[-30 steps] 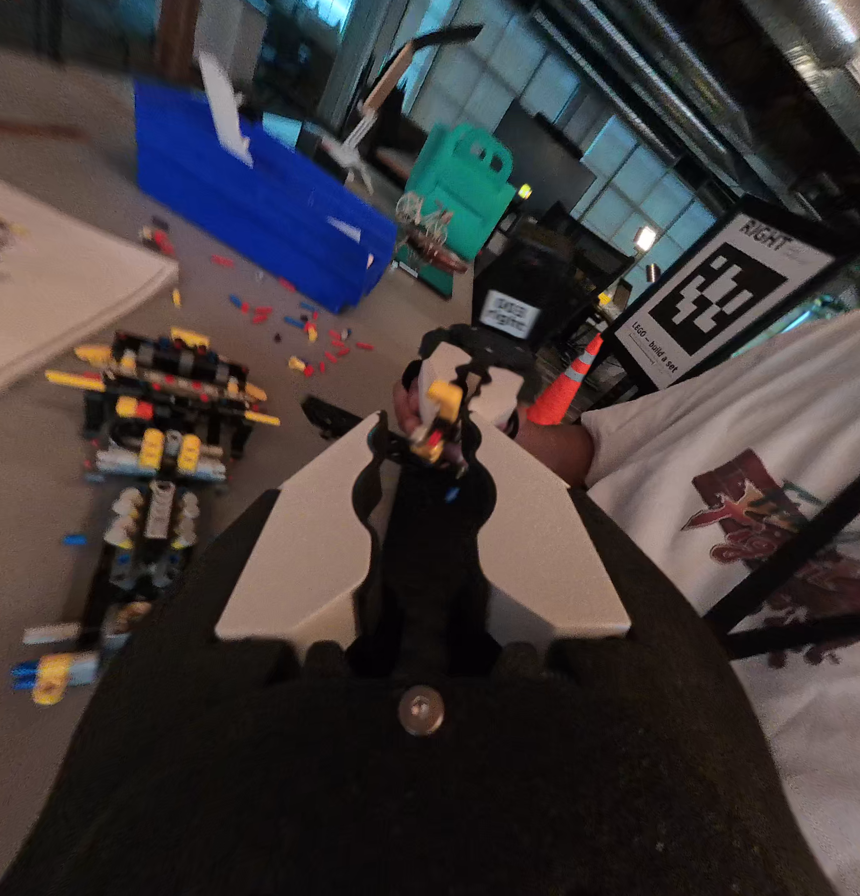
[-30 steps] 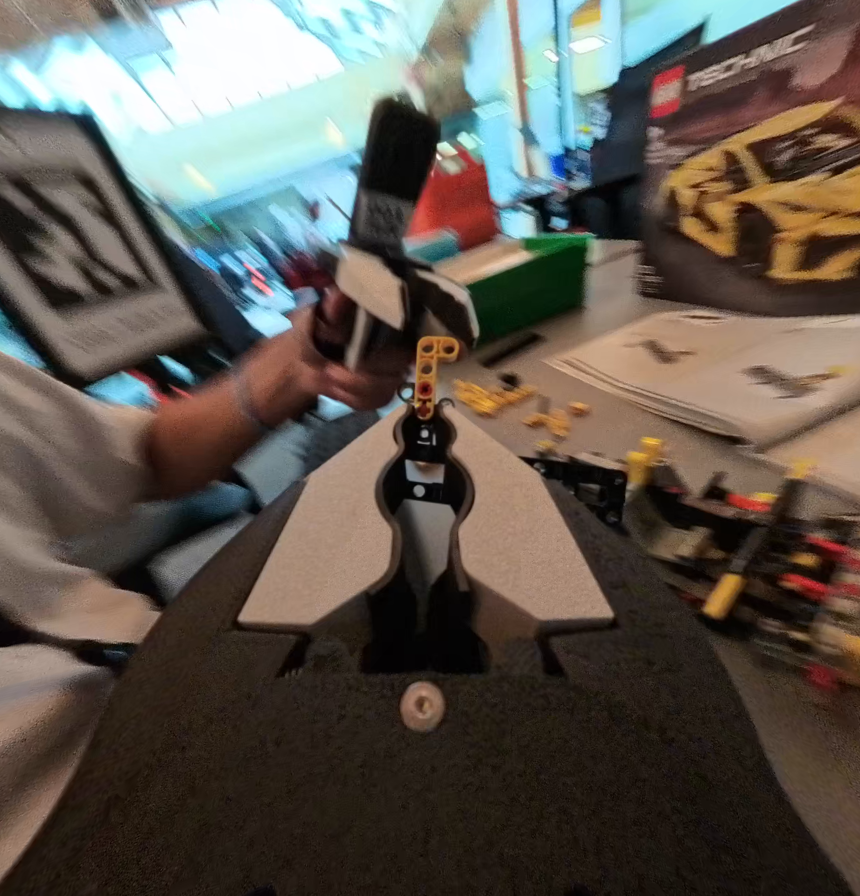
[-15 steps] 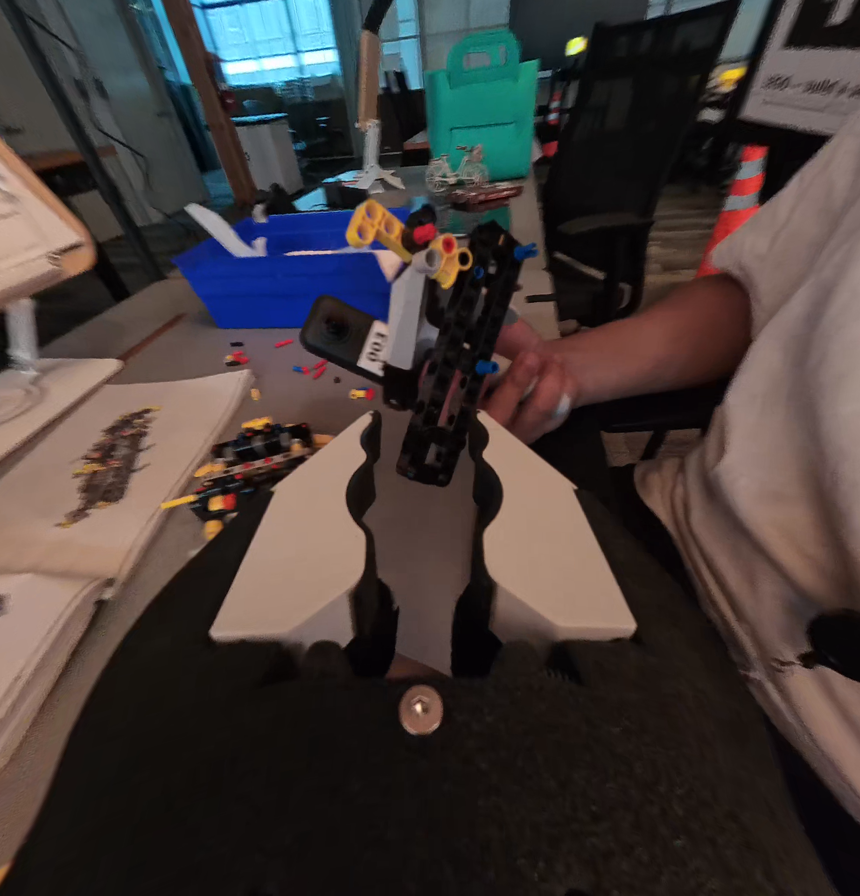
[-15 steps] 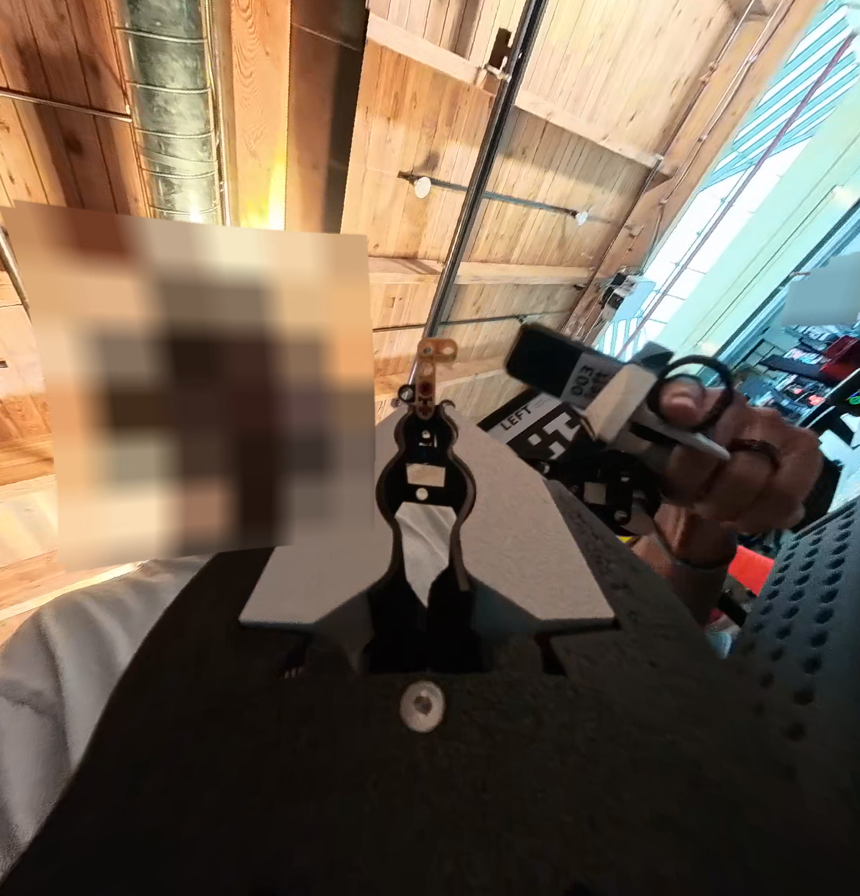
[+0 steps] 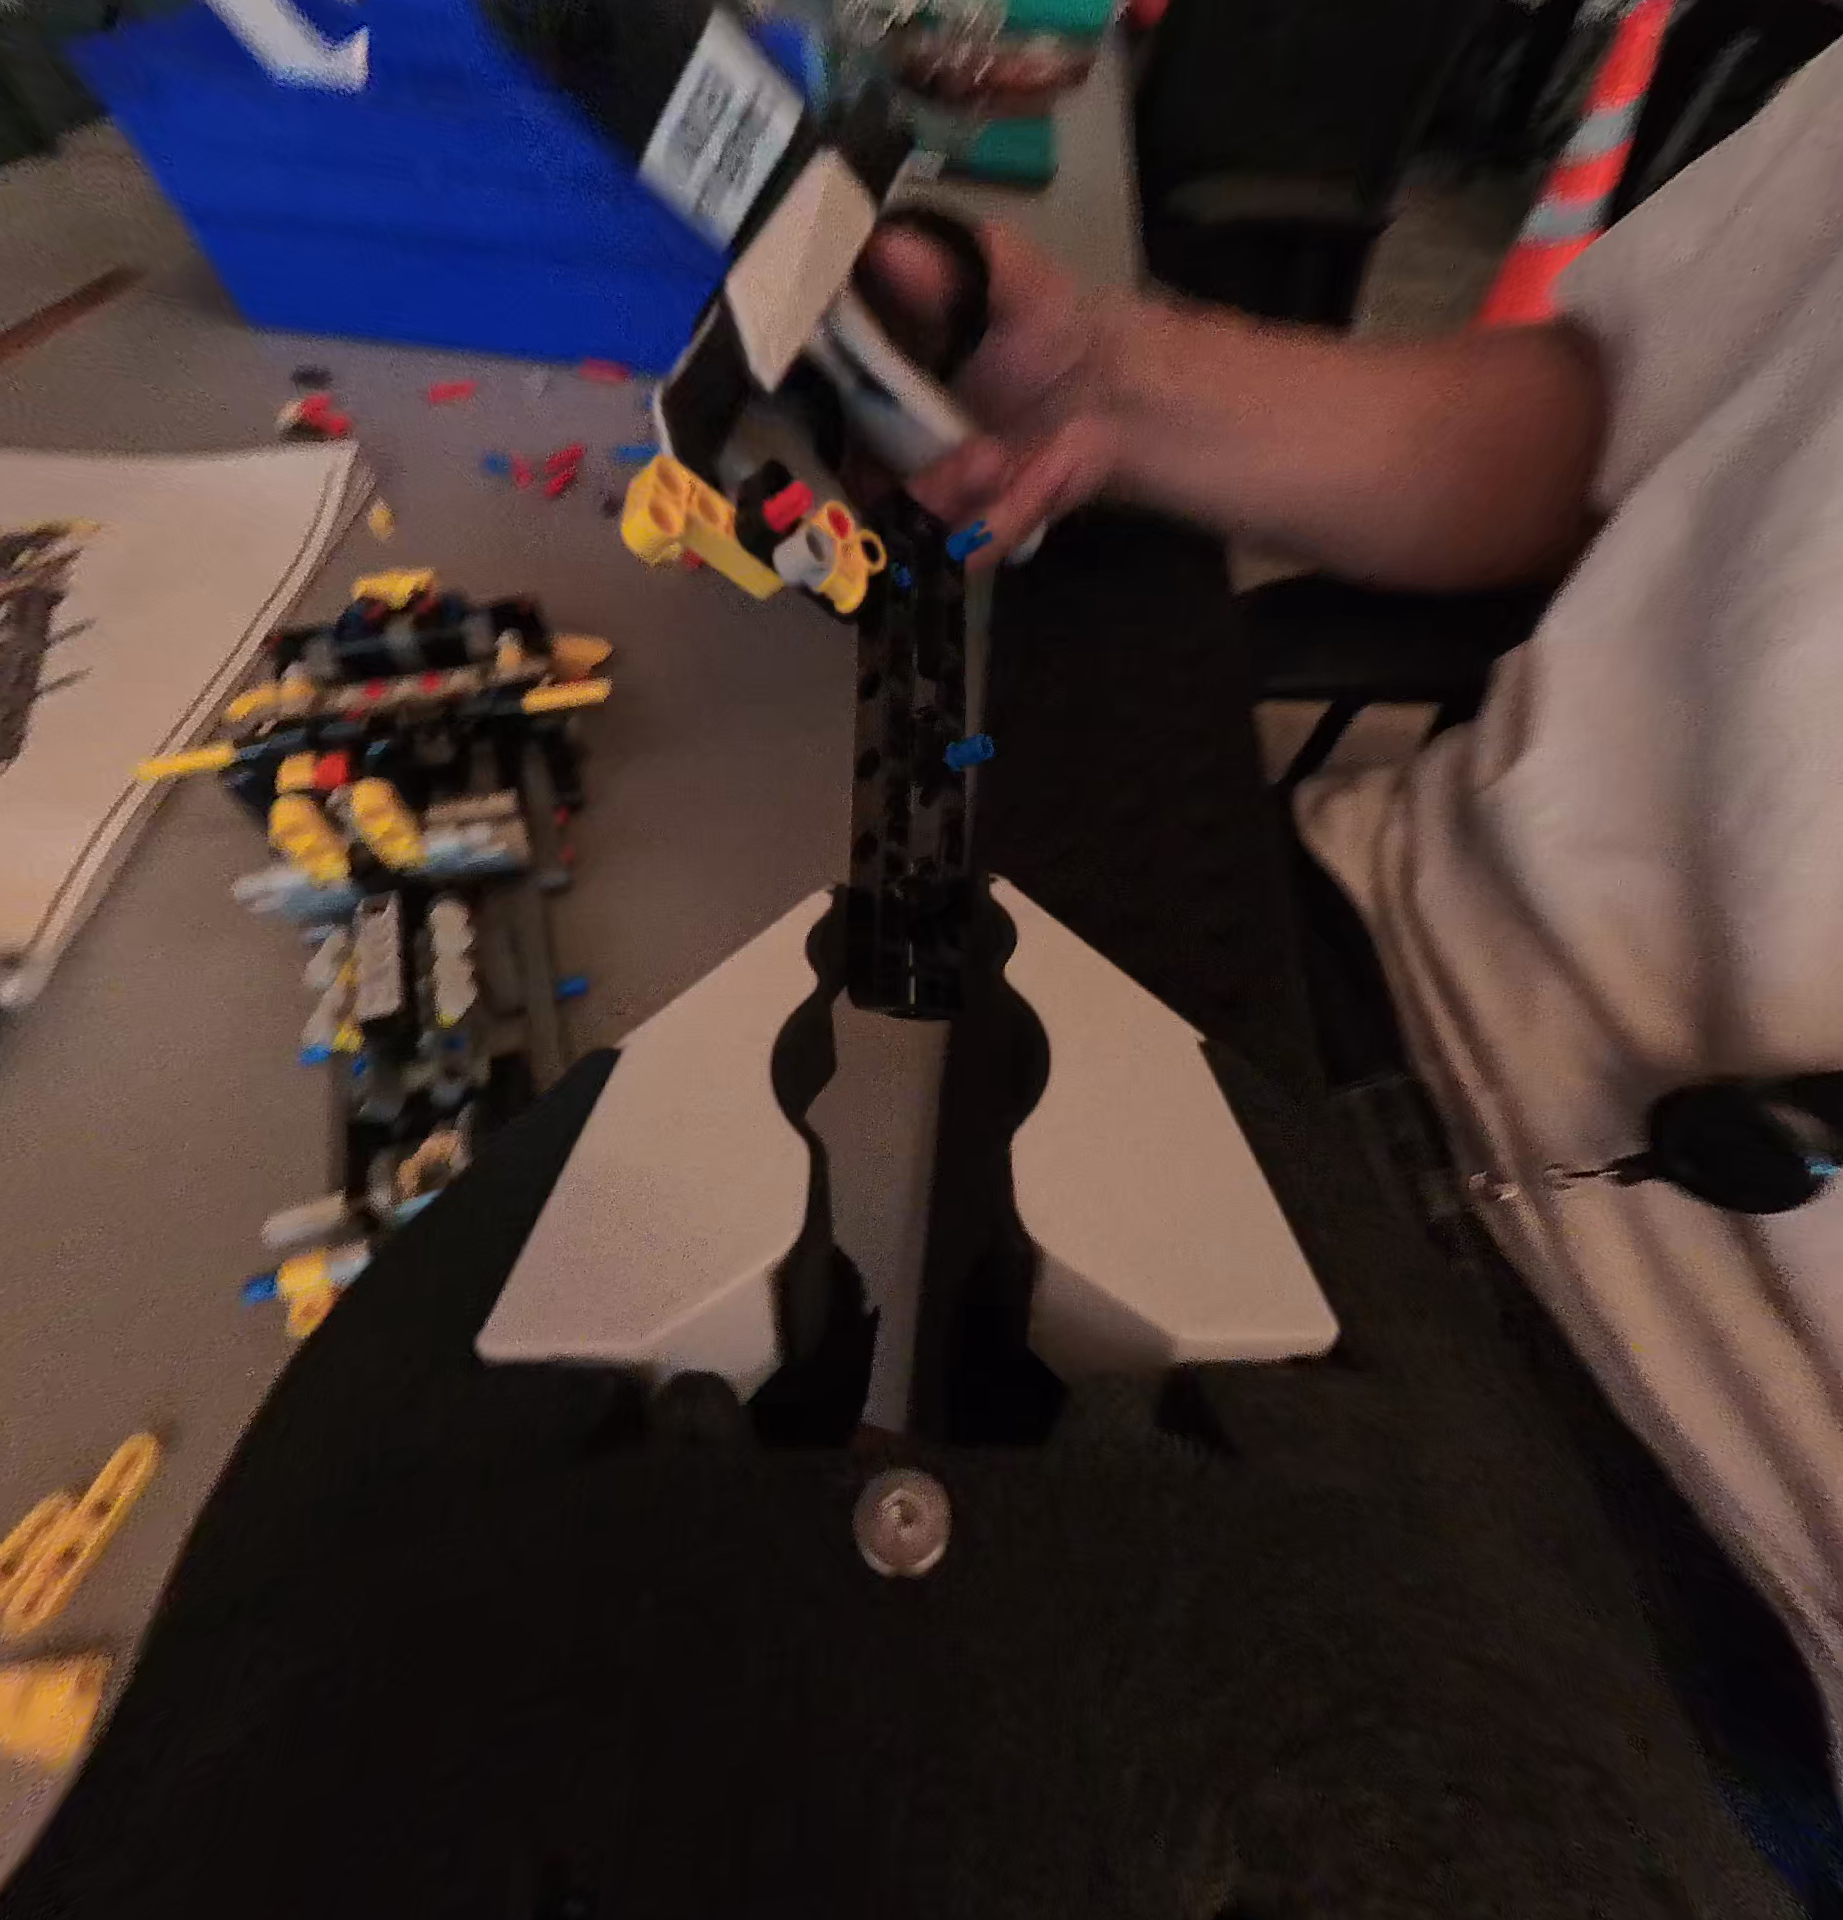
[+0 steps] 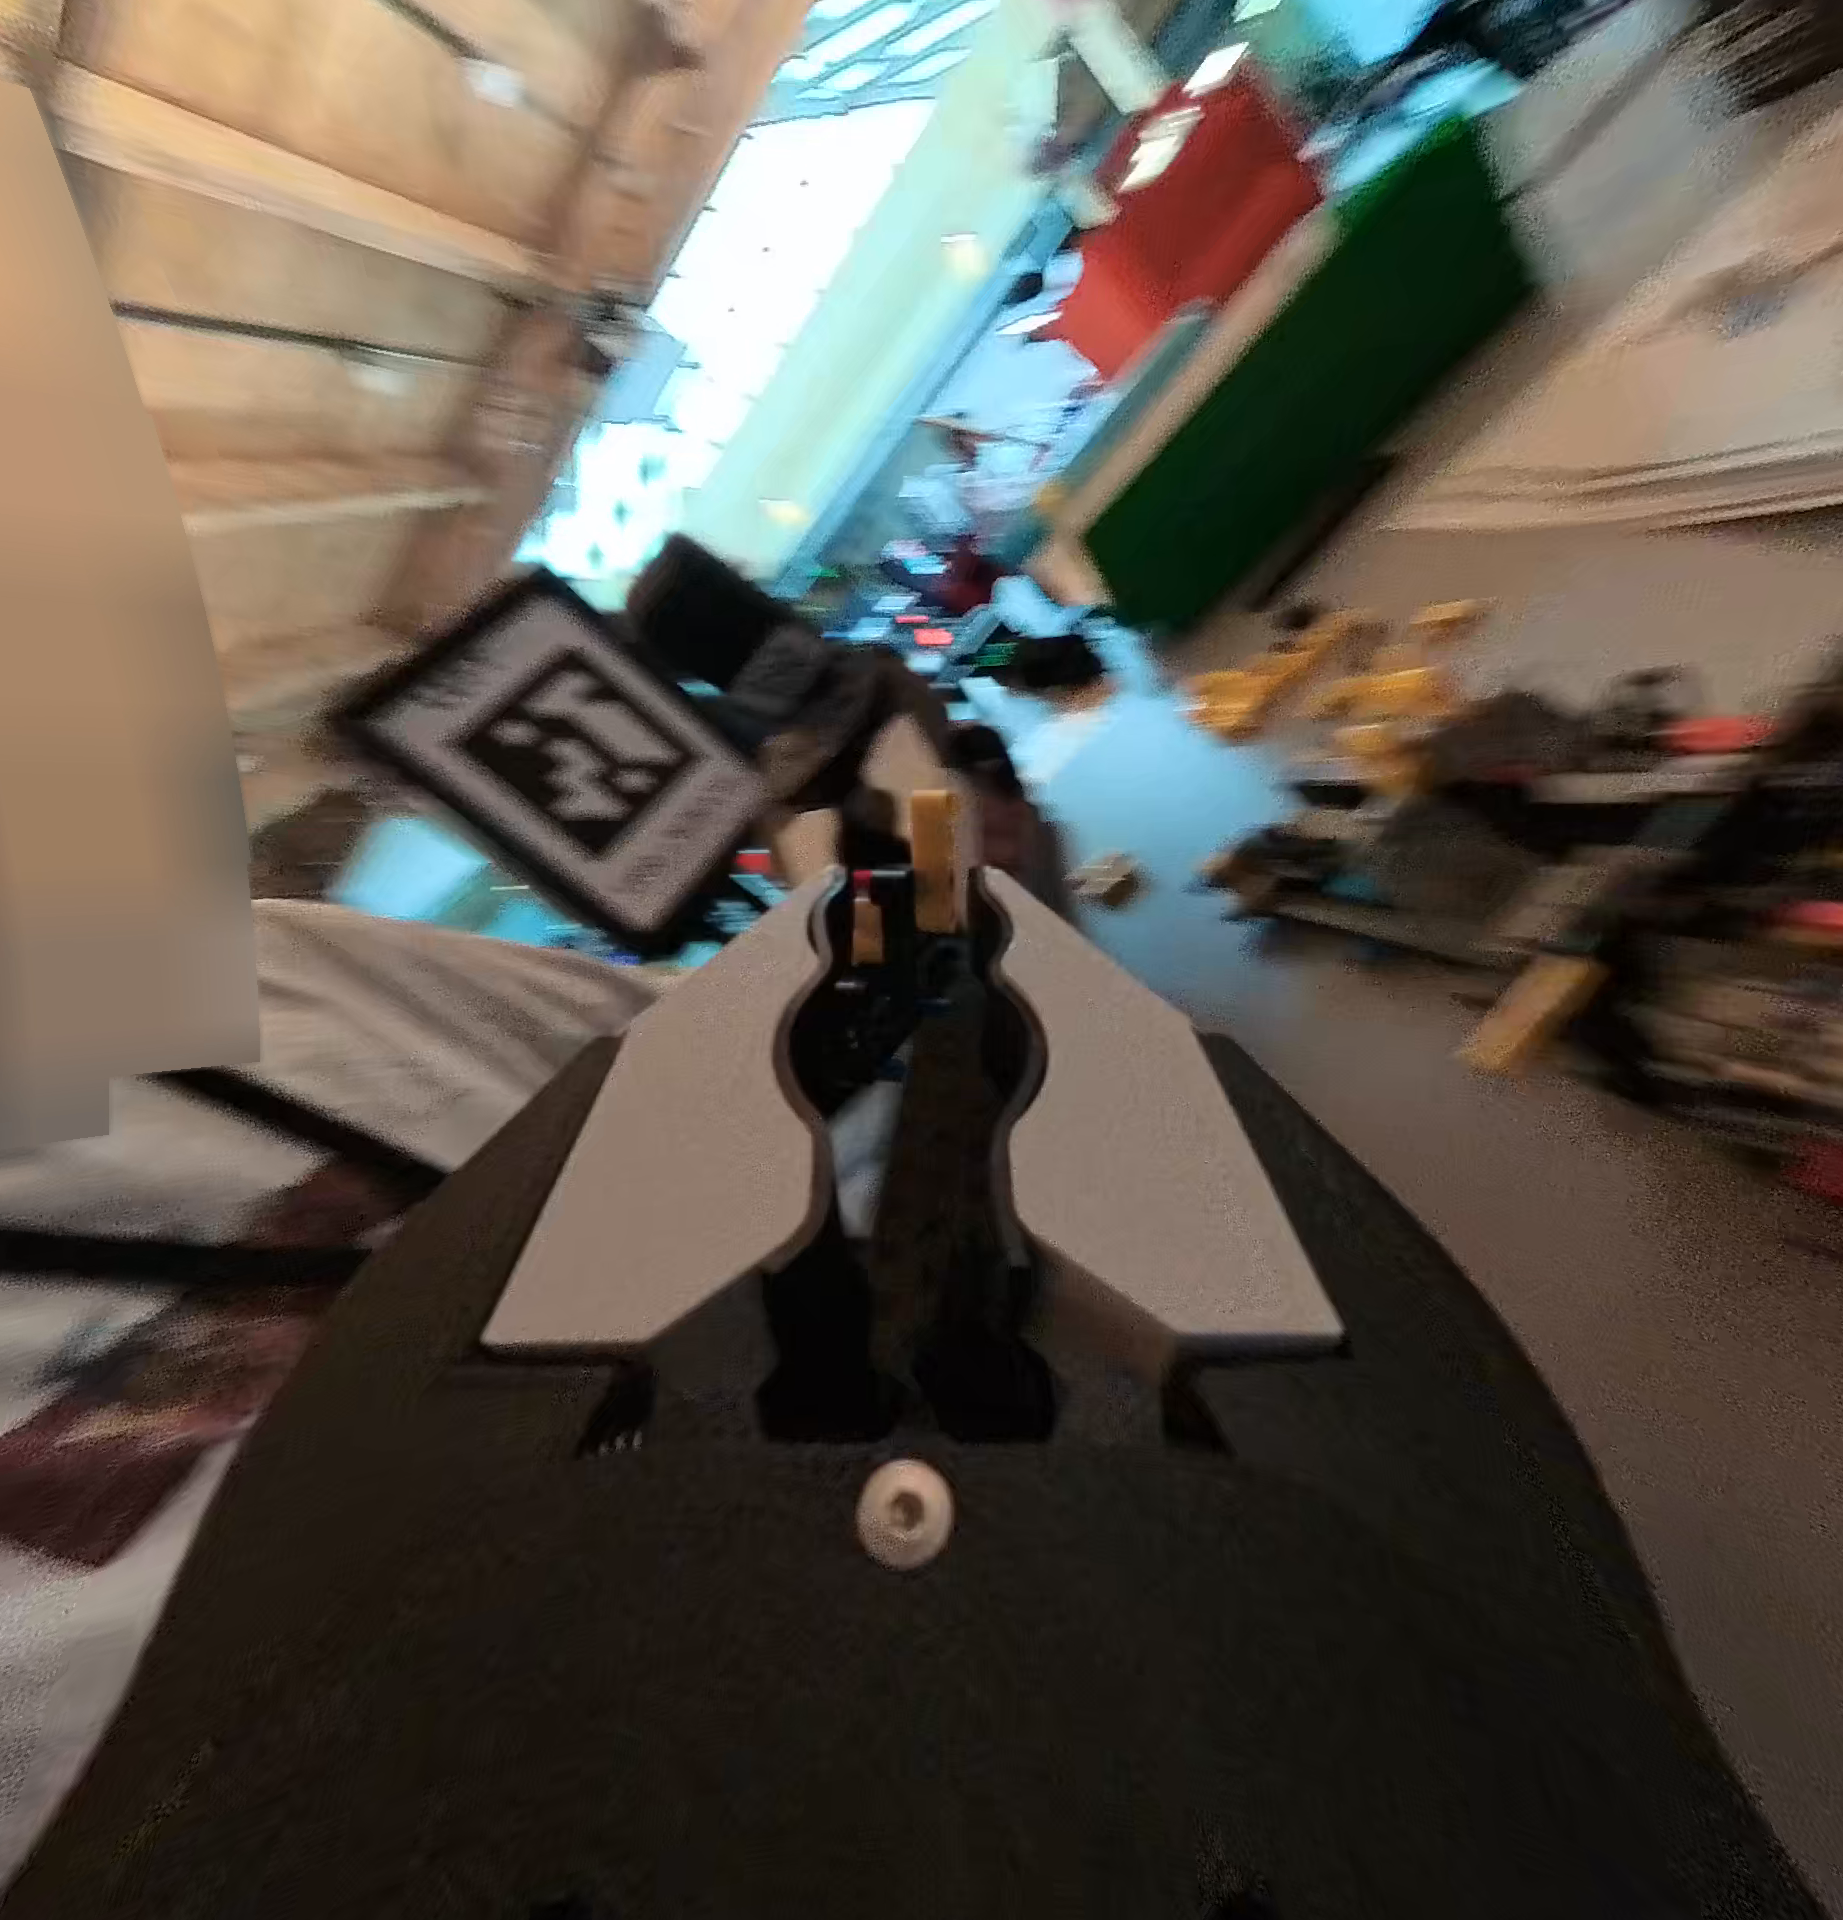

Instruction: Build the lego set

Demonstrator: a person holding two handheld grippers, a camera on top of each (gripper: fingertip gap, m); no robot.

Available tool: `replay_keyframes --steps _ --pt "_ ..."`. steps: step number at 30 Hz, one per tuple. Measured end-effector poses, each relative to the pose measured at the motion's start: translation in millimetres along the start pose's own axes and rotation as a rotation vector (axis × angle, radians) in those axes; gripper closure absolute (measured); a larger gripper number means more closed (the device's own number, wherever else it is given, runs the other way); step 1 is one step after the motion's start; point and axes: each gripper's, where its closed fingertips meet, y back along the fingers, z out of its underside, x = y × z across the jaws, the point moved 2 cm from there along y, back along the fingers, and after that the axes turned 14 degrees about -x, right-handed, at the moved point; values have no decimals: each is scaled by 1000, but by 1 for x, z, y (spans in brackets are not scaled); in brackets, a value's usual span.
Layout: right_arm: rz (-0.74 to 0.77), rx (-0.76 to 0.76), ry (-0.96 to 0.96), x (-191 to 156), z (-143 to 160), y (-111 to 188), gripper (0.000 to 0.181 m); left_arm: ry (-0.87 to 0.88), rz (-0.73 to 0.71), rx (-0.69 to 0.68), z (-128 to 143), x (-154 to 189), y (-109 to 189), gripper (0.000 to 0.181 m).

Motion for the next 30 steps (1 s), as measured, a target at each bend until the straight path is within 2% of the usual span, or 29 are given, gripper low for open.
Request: replay_keyframes --steps 4,10,15,20,24,27,30 --pt "400 -62 148 37 5 18 164 -19 -183 -194 29 -24 -20 159" --pt "683 -299 334 64 34 -7 162 -114 -427 -376 43 -50 -38 159" --pt "929 -444 511 84 39 -12 161 -199 -505 -420 45 -51 -42 159" --pt "1039 -547 604 95 46 -21 163 -134 -432 -387 49 -42 -45 156" --pt "1137 -580 683 101 44 -20 169 -60 -368 -291 43 -40 -30 150" --pt "1152 -580 675 103 43 -21 170 24 -350 -196 39 -48 -14 148" --pt "1133 -577 635 102 44 -23 168 70 -324 -169 41 -53 -8 138"
